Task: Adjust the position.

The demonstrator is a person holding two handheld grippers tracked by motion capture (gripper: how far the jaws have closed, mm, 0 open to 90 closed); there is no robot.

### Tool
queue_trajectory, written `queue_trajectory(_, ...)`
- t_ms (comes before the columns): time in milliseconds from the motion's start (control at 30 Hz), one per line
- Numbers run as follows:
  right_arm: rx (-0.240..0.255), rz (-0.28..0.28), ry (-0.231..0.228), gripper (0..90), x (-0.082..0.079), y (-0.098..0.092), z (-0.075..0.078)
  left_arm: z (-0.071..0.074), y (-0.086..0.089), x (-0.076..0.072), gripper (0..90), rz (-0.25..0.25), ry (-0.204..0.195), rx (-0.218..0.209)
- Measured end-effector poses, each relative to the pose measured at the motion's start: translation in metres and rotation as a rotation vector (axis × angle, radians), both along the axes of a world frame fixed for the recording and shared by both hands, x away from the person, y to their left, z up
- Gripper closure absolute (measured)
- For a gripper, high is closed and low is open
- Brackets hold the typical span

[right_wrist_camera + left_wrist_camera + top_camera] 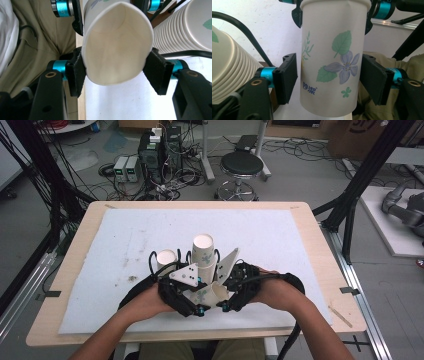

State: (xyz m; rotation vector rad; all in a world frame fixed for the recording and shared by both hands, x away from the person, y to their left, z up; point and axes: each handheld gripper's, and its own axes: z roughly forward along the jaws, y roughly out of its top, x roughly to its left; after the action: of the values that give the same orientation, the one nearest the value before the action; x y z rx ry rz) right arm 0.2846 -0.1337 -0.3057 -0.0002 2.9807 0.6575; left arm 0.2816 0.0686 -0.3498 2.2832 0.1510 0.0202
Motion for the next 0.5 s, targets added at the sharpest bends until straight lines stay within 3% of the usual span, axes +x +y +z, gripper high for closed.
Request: queue_trajectory(500,-0.055,0.021,0.012,40.8,-0.0001,0.0083,-0.0001,-0.0039,-0.0032,-0.0001,38.4,-0.025,0.025,0.028)
